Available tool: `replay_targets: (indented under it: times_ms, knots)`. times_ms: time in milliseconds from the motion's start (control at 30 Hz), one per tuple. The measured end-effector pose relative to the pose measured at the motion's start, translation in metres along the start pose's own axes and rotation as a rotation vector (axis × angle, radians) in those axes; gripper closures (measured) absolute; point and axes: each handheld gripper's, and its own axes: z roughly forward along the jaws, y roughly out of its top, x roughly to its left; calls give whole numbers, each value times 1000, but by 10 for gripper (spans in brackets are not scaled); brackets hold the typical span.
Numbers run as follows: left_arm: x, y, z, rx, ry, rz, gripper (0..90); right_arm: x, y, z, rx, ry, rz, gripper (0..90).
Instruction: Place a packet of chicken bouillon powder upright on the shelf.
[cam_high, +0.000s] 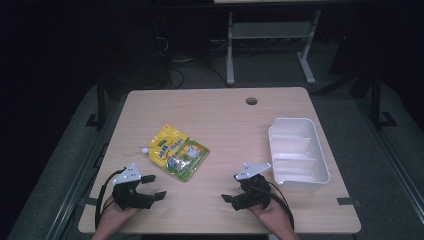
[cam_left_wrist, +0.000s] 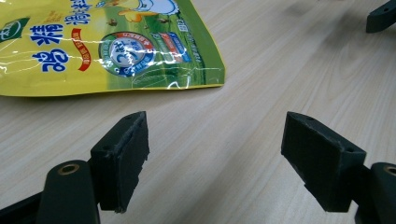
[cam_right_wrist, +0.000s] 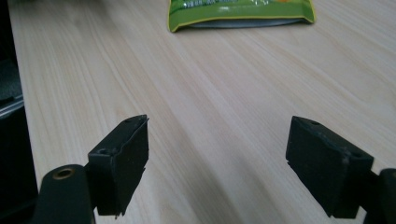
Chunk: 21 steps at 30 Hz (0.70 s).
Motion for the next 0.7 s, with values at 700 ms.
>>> replay_targets:
  times_ms: [700]
  knots:
    - [11, -1, -2, 4, 41, -38, 227, -4, 60, 40, 33, 9, -41, 307]
